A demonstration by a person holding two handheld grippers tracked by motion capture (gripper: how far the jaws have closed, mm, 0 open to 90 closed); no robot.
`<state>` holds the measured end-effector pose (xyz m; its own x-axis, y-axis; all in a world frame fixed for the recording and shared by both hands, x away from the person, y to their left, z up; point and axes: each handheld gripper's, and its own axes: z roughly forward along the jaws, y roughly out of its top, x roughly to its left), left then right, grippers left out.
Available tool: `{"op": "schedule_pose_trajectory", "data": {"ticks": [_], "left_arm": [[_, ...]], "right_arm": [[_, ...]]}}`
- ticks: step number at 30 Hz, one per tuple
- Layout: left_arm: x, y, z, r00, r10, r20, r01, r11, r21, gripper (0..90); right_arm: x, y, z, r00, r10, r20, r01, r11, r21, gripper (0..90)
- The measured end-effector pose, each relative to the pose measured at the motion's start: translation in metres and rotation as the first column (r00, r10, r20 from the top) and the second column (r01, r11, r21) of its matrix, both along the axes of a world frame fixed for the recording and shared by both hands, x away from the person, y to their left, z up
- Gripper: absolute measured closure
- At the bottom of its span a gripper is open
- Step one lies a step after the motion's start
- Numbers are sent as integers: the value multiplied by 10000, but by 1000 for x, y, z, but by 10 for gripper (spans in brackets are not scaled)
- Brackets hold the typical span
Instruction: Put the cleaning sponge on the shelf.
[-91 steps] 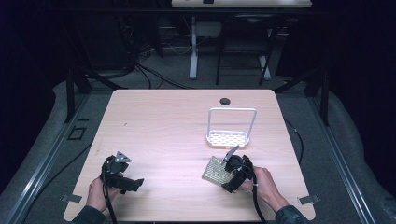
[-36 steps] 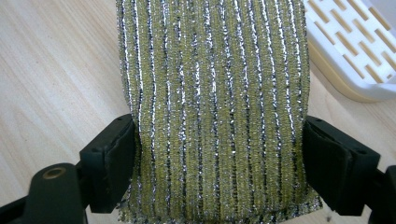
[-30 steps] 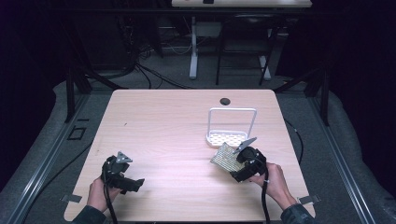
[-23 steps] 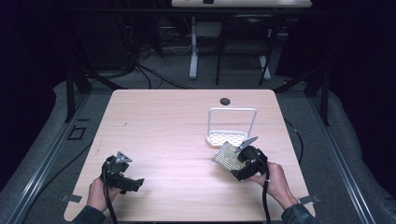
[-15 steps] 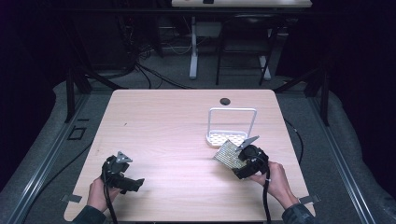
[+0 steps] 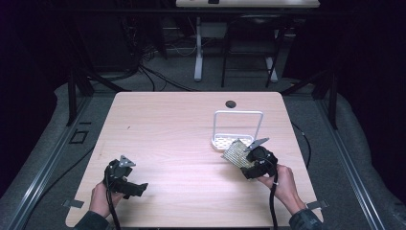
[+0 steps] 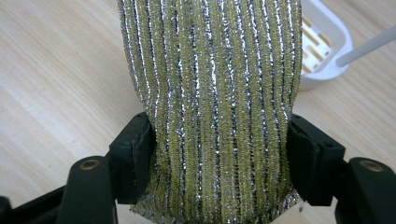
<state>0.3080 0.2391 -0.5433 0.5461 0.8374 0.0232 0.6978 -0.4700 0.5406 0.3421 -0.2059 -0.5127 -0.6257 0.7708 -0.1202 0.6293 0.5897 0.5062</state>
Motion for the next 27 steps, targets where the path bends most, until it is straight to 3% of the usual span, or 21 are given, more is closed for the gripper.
{"op": "schedule_pose_trajectory", "data": {"ticks": [6,14,27], "left_arm": [[0,0,0,10000,44,-8,-44,10000,48,0],[1,0,0,10000,16,-27,-16,10000,69,0],[0,0,0,10000,45,50,-45,10000,28,0]], "right_arm": [[5,3,3,9985,-456,296,456,9990,-19,336],[9,6,4,9934,-839,779,871,9955,-384,339],[20,13,2,9910,-1072,803,1099,9935,-306,340]]}}
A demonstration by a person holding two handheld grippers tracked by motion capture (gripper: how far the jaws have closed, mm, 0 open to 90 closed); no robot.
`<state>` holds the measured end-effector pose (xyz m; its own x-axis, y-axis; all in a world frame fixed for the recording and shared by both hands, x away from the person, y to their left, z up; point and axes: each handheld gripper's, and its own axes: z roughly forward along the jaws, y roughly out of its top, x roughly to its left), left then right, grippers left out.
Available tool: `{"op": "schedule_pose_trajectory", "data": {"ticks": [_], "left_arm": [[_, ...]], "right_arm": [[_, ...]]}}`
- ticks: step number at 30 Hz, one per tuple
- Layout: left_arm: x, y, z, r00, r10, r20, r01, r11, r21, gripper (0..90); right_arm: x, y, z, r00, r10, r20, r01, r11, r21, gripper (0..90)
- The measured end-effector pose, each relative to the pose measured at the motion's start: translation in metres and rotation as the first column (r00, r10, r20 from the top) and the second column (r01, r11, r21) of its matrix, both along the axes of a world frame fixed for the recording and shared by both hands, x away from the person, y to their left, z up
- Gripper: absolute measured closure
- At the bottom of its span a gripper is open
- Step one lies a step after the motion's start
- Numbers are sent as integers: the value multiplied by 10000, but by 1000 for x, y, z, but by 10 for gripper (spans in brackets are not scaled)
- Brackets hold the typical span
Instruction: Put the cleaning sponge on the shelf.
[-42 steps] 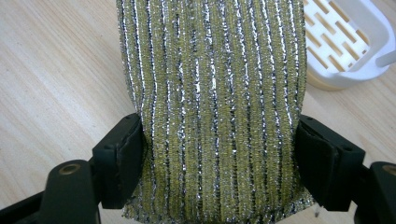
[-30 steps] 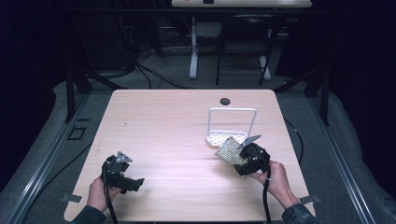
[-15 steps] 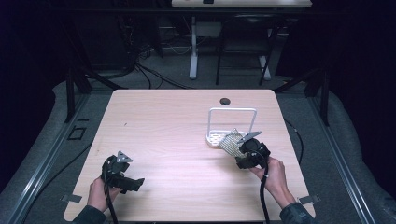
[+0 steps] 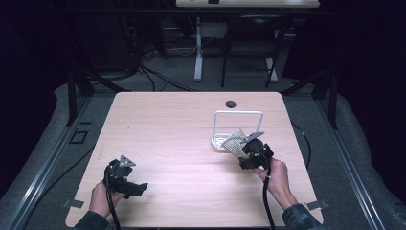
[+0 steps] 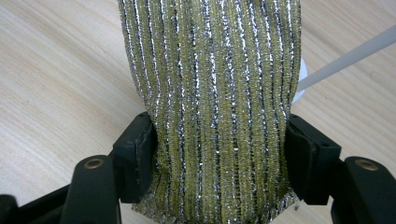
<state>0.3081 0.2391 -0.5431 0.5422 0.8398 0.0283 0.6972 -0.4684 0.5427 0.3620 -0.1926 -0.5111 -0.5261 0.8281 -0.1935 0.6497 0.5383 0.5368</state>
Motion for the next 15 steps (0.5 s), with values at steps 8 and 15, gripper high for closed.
{"op": "schedule_pose_trajectory", "data": {"ticks": [8,15], "left_arm": [[0,0,0,10000,-35,6,35,10000,23,0],[0,0,0,10000,-42,-33,42,10000,48,0]], "right_arm": [[9,8,-6,9999,-137,-45,136,9998,-120,339],[20,11,-8,9991,-414,-26,414,9991,49,336]]}}
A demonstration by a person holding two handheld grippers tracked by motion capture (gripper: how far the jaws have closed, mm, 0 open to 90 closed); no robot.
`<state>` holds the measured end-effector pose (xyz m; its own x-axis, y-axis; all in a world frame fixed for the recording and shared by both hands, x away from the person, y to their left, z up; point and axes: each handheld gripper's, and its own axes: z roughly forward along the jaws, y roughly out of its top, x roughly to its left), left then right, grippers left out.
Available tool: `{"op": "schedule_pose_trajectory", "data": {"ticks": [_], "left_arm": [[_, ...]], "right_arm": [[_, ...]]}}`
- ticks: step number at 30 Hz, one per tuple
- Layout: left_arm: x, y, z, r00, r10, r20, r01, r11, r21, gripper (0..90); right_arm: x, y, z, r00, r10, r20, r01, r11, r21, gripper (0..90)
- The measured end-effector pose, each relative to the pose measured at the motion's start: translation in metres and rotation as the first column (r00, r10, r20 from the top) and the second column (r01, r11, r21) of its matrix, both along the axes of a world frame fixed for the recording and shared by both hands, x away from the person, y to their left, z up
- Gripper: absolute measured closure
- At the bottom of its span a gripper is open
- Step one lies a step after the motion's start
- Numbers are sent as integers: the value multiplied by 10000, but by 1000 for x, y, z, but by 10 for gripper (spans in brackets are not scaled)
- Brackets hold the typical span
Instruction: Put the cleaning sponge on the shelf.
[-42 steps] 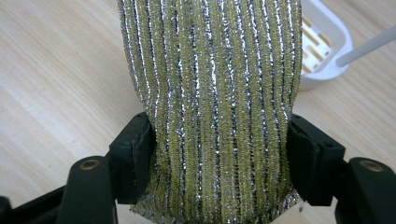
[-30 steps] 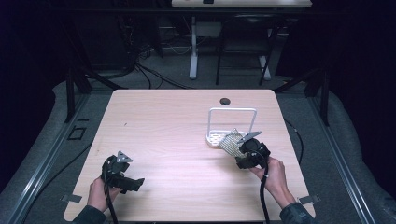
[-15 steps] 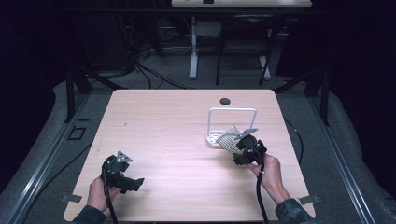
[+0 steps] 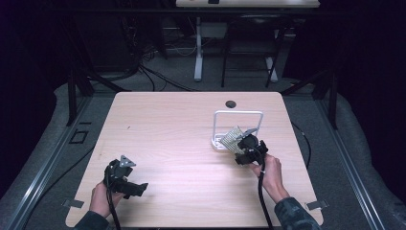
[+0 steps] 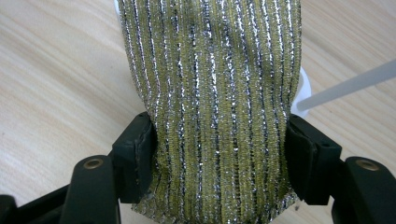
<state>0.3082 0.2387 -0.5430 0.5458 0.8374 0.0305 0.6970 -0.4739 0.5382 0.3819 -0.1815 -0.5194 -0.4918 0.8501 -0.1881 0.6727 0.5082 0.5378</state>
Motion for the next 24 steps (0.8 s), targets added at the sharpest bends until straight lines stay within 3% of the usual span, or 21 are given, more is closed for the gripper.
{"op": "schedule_pose_trajectory", "data": {"ticks": [14,20,24], "left_arm": [[0,-1,0,9999,27,119,-28,10000,46,2],[0,-1,0,10000,19,81,-19,10000,2,2],[0,0,0,10000,27,78,-27,10000,3,2]], "right_arm": [[15,6,-9,9991,-405,-116,406,9992,42,330],[22,9,-6,9984,-562,99,560,9983,166,327],[27,15,-8,9984,-539,194,540,9985,-92,325]]}}
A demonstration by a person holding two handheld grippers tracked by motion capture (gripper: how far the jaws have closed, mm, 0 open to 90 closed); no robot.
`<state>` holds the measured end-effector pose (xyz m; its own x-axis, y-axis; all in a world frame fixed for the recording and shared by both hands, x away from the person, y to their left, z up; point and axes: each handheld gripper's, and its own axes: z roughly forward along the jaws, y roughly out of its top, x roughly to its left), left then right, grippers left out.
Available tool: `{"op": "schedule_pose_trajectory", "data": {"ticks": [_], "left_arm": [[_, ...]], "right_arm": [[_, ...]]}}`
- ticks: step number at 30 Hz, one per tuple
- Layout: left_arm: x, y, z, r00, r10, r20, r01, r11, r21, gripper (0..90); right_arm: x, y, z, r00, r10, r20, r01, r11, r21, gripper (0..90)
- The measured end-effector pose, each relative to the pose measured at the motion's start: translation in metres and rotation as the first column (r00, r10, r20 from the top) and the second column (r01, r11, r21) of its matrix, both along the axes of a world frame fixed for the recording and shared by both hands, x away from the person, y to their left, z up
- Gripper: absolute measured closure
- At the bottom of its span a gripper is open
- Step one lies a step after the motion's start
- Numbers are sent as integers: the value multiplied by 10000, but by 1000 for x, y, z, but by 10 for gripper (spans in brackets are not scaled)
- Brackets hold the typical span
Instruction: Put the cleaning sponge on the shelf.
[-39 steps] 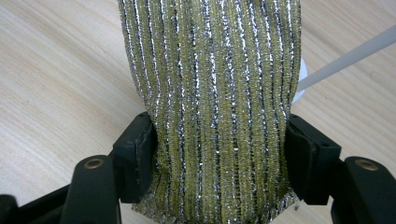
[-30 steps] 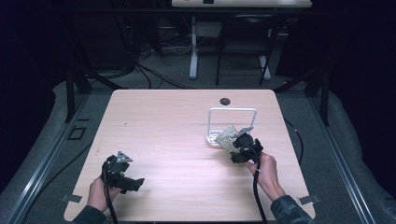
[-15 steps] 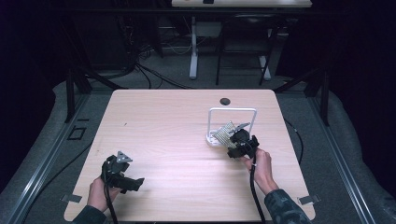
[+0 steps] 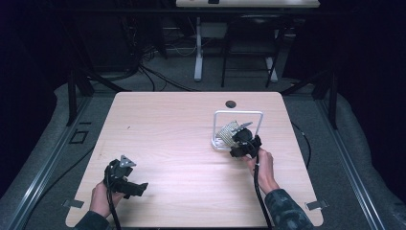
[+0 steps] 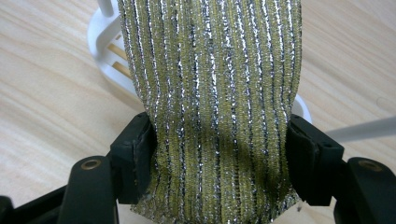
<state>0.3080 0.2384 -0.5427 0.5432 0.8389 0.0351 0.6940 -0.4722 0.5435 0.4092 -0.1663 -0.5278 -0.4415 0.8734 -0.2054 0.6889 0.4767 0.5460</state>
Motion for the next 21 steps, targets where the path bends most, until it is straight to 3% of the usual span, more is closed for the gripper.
{"op": "schedule_pose_trajectory", "data": {"ticks": [14,21], "left_arm": [[0,0,-1,10000,-9,-11,9,10000,60,2],[1,0,-1,10000,-23,-33,23,10000,66,2]], "right_arm": [[14,5,-9,9991,-400,-140,405,9985,379,317],[20,10,-10,9985,-484,-243,492,9983,308,305]]}}
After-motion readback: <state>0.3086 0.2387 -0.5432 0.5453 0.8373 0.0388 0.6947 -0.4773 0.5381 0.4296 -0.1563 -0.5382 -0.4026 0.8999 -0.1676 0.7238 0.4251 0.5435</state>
